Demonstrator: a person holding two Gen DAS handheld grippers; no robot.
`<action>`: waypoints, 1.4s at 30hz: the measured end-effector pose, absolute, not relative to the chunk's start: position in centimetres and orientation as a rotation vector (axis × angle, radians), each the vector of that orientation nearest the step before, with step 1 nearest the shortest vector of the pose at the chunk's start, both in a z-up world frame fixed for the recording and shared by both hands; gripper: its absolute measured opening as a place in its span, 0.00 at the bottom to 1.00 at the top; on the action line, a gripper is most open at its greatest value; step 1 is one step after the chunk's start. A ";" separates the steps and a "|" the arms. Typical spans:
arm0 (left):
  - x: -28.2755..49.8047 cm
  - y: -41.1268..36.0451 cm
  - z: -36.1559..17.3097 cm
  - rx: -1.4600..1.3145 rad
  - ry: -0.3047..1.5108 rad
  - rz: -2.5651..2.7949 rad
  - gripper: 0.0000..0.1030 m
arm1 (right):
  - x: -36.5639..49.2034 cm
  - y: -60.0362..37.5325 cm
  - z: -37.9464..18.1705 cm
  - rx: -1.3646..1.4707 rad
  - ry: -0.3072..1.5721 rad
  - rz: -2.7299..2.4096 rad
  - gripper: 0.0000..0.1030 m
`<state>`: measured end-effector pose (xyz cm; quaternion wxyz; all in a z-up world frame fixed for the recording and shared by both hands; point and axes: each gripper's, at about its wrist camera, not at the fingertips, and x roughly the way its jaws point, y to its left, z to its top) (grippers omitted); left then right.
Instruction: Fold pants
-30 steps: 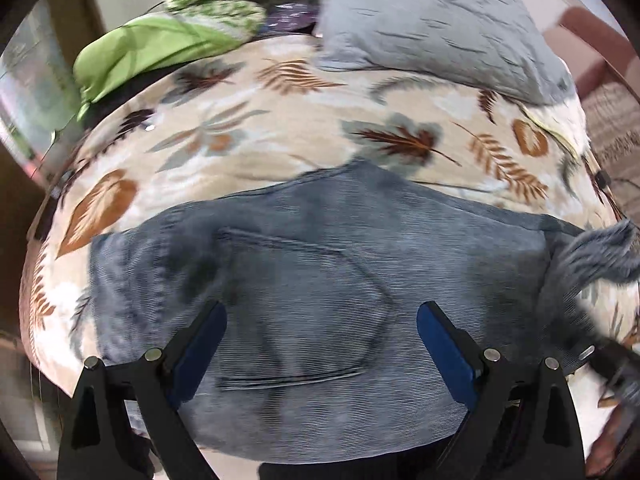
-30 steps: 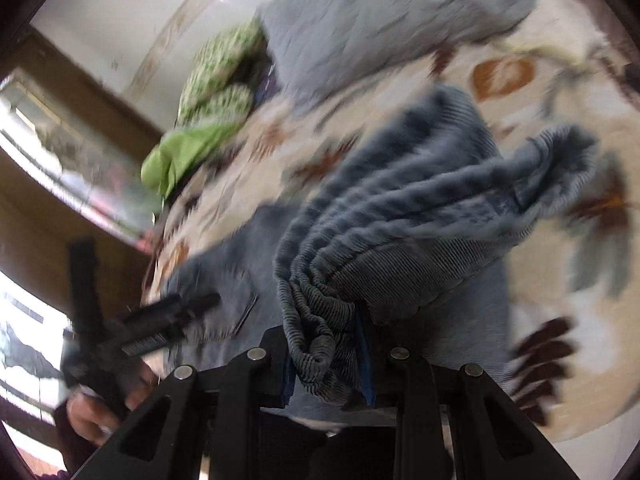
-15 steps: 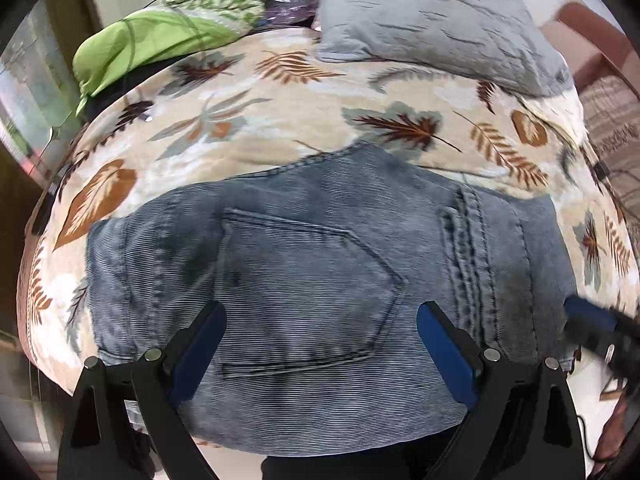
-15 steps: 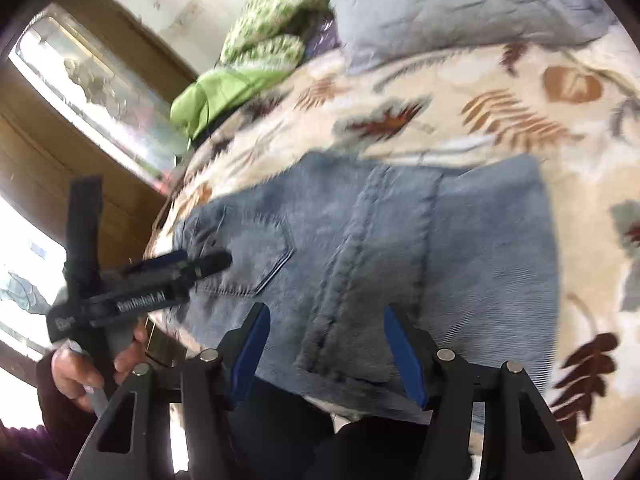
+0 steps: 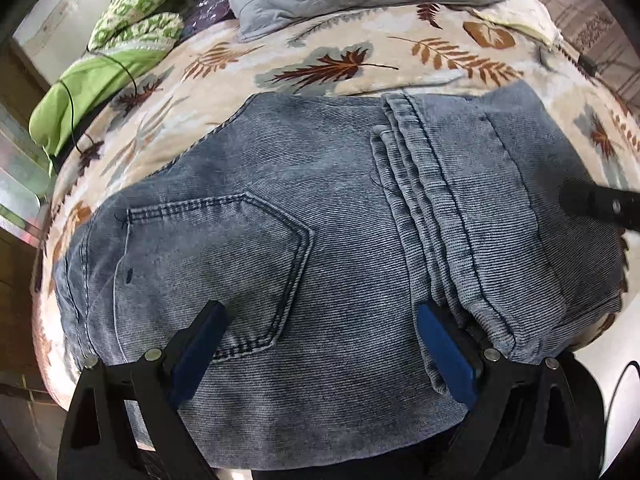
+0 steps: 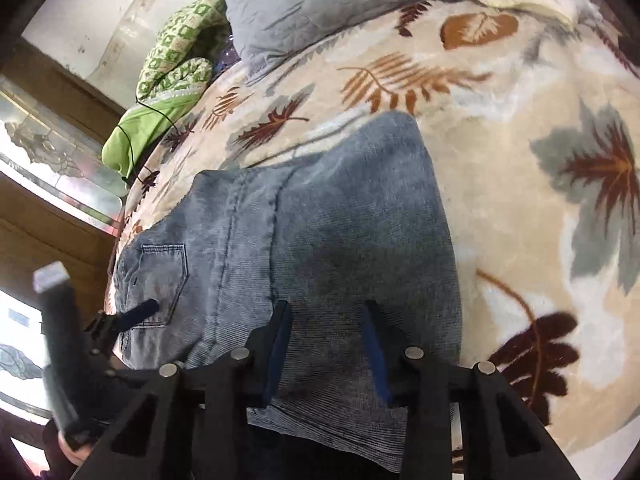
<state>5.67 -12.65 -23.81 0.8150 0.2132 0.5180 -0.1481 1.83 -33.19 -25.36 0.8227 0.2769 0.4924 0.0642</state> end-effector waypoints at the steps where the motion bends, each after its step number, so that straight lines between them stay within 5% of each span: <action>1: 5.8 -12.4 -23.6 0.447 1.104 -0.314 0.94 | 2.3 -33.1 -24.9 0.580 1.034 0.139 0.38; 11: 5.3 -2.7 -21.1 0.284 1.104 -0.200 0.94 | 8.8 -29.0 -26.4 0.460 1.098 0.150 0.39; 25: 2.8 16.1 -18.2 -0.004 1.065 0.070 0.94 | 4.0 -22.2 -23.2 0.497 0.958 0.398 0.39; 42: 1.8 17.9 -22.4 -0.573 1.146 -0.173 0.94 | 2.4 -16.8 -24.9 0.406 0.979 0.526 0.39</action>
